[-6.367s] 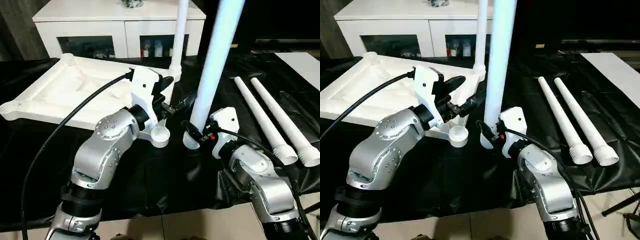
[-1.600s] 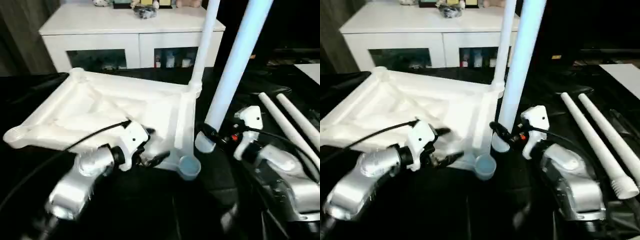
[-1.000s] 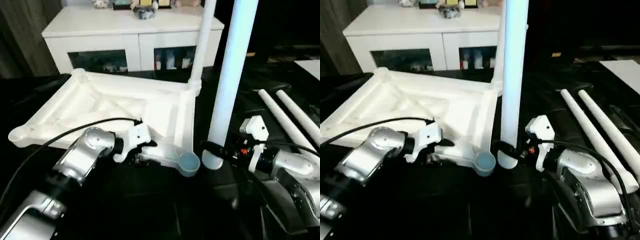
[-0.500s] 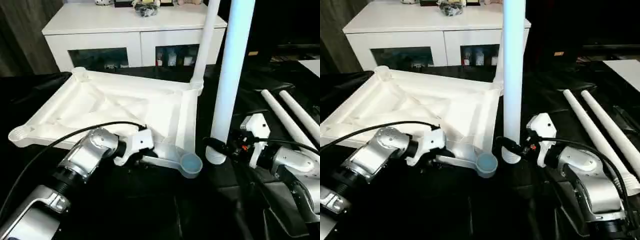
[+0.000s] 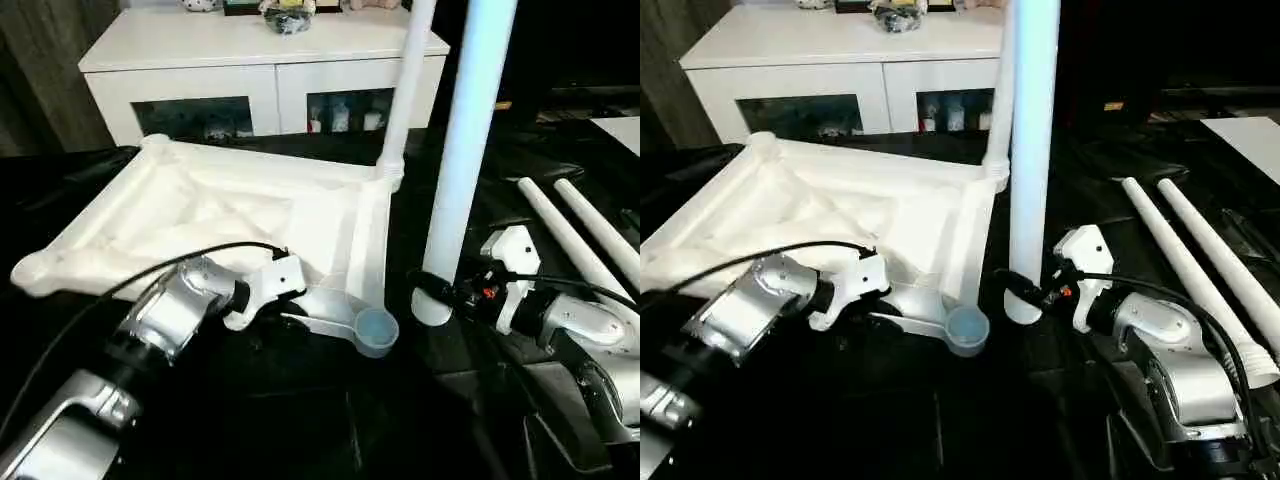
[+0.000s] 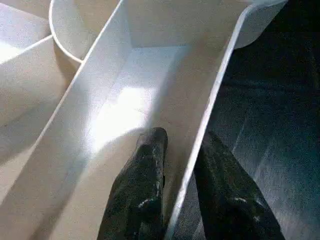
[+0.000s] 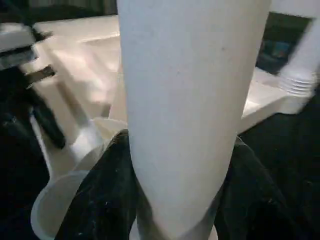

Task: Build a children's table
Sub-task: Insert table leg to table base

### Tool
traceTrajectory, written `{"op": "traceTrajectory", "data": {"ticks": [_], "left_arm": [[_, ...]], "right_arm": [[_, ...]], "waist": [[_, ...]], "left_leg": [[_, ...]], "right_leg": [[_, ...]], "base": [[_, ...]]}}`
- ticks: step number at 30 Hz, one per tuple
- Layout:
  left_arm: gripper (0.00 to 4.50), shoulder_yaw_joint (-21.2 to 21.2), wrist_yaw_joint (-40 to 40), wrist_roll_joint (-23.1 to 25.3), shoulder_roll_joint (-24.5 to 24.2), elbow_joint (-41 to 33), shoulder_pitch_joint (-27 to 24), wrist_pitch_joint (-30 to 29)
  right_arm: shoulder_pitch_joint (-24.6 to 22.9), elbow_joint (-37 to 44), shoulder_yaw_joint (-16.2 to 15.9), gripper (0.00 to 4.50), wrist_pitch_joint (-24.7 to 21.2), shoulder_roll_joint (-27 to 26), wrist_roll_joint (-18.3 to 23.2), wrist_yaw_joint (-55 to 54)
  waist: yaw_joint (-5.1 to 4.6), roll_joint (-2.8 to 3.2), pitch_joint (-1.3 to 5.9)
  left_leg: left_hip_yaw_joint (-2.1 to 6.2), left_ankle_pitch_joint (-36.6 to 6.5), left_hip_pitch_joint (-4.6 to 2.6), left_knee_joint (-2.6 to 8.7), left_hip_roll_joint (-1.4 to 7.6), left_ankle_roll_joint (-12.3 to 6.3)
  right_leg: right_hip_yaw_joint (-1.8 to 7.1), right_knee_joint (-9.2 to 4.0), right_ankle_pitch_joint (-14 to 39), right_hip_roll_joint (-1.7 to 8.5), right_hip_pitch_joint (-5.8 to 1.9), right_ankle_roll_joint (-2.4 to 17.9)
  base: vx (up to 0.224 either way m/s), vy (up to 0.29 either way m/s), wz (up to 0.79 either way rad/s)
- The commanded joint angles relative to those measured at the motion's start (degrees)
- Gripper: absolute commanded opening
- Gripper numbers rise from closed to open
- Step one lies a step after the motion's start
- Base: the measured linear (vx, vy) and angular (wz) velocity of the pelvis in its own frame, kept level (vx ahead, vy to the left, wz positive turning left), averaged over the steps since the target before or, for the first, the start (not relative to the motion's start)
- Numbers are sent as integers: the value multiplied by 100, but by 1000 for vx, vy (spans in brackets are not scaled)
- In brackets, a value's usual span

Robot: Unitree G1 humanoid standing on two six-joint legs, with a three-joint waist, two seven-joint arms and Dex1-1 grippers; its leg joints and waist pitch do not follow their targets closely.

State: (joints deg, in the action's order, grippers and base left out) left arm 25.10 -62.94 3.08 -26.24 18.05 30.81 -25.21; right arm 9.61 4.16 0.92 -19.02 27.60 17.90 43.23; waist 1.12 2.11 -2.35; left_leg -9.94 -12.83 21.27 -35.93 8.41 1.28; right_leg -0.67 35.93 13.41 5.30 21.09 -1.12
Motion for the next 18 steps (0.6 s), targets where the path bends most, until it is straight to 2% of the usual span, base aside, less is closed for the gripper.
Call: {"op": "traceTrajectory", "data": {"ticks": [1,3,4,5,6,7,8,10,12,14,16,17,18], "left_arm": [[74,-278,592,1,49,-83,-305,-660],[70,-393,793,-2,90,-322,-480,-951],[70,-605,1240,69,181,-821,-858,-1453],[70,-636,1304,82,195,-897,-917,-1523],[69,-722,1480,131,240,-1117,-1088,-1707],[69,-805,1653,195,298,-1311,-1237,-1879],[69,-867,1777,238,360,-1529,-1383,-2056],[67,-1002,2035,300,542,-1875,-1575,-2397],[67,-1039,2230,406,675,-2126,-1662,-2662],[67,-1082,2420,410,865,-2357,-1712,-2859],[67,-1055,2521,383,945,-2499,-1728,-2984],[67,-1025,2596,314,1050,-2577,-1716,-3007],[67,-1013,2620,270,1102,-2597,-1702,-2992]], "right_arm": [[155,30,172,185,40,-60,91,-170],[188,34,231,185,-36,-142,147,-290],[235,39,293,185,-167,-267,233,-455],[240,39,297,185,-181,-283,237,-479],[250,33,289,185,-205,-322,218,-546],[257,23,275,185,-224,-359,201,-599],[263,15,268,185,-251,-408,196,-640],[300,-23,260,185,-293,-496,182,-732],[368,-69,297,185,-418,-599,238,-864],[503,-161,332,185,-529,-708,294,-982],[600,-214,378,185,-615,-779,400,-1050],[749,-290,454,185,-781,-860,611,-1072],[830,-333,490,185,-872,-892,720,-1067]], "waist": [[6,-36,289],[-46,-49,275],[-68,-56,271],[-112,-61,252],[-126,-58,262],[-138,-56,259],[-170,-107,253],[-185,-92,238],[-168,-96,231],[-170,-136,226],[-153,-101,229],[-154,-134,244],[-146,-110,256]], "left_leg": [[166,-833,-72,550,433,-257],[166,-863,-48,545,416,-327],[166,-856,-39,551,418,-330],[189,-846,-2,571,420,-362],[179,-933,-38,566,428,-359],[180,-912,-36,563,420,-369],[172,-866,-21,566,417,-406],[187,-903,0,580,418,-428],[178,-960,-30,582,412,-409],[172,-989,-34,585,403,-393],[180,-963,-42,588,405,-371],[172,-852,-46,577,405,-399],[178,-676,-39,571,400,-460]], "right_leg": [[138,-367,-211,321,-192,1802],[148,-400,-27,330,-207,1805],[146,-400,13,328,-213,1800],[132,-418,141,333,-230,1766],[135,-445,356,325,-212,1734],[137,-462,379,323,-209,1729],[135,-469,358,304,-204,1729],[129,-486,649,319,-209,1665],[136,-525,886,297,-161,1587],[132,-537,960,284,-143,1566],[136,-532,933,288,-135,1541],[140,-511,717,285,-147,1561],[128,-487,452,276,-153,1591]], "base": [[0,0,0],[0,0,0],[0,0,0],[0,0,0],[0,0,0],[0,0,0],[0,0,0],[0,0,0],[0,0,0],[0,0,0],[0,0,0],[0,0,0],[0,0,0]]}}
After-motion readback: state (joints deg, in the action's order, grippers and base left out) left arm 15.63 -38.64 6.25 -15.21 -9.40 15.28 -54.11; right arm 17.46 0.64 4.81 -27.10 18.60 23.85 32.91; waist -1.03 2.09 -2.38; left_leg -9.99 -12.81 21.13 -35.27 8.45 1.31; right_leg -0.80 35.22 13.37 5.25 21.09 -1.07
